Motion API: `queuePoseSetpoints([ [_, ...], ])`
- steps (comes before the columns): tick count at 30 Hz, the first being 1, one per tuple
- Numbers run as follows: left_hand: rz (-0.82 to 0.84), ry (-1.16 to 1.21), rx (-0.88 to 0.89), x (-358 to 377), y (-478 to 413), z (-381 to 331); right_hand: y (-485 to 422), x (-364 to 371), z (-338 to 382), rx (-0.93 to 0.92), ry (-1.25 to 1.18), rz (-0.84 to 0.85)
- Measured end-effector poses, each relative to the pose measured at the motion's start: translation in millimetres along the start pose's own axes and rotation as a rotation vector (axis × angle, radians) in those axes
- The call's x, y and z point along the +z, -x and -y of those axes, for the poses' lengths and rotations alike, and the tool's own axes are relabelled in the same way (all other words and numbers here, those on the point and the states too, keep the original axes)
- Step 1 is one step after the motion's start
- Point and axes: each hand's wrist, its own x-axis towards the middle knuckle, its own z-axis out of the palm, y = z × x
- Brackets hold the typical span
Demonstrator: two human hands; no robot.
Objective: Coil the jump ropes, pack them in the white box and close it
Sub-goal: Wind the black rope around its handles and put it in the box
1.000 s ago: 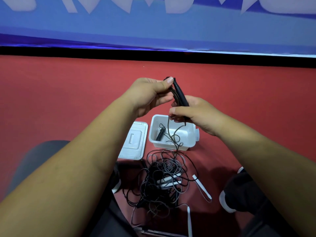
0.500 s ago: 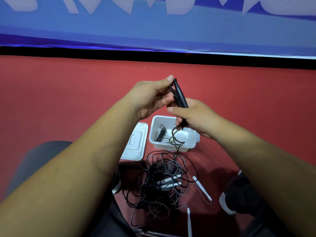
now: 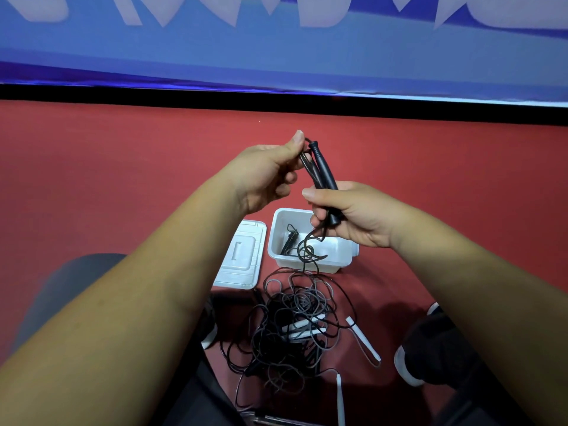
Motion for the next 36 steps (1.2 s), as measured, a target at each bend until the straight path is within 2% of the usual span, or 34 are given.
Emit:
queuePoseSetpoints([
  [3, 0.008, -0.008, -0.006, 0, 0, 1, 0, 0, -1, 0.031, 0.011, 0.013],
  [8, 0.000, -0.023, -0.019, 0, -1, 3, -4, -1, -5, 0.048, 0.026, -0.066],
  [12, 0.098, -0.091, 0.002, -1, 0, 2, -6, -5, -7, 0.033, 0.022, -0.115],
  [21, 0.106, -0.028, -0.049, 2, -3, 9, -9, -7, -9, -0.052, 0.158, -0.063],
  [26, 0.084, -0.047, -0.034, 3, -3, 8, -8, -7, -8, -0.061, 0.162, -0.032],
  [36, -0.048, -0.183, 0.049, -4, -9, 11, -13, -9, -15, -0.032, 0.225, -0.172],
])
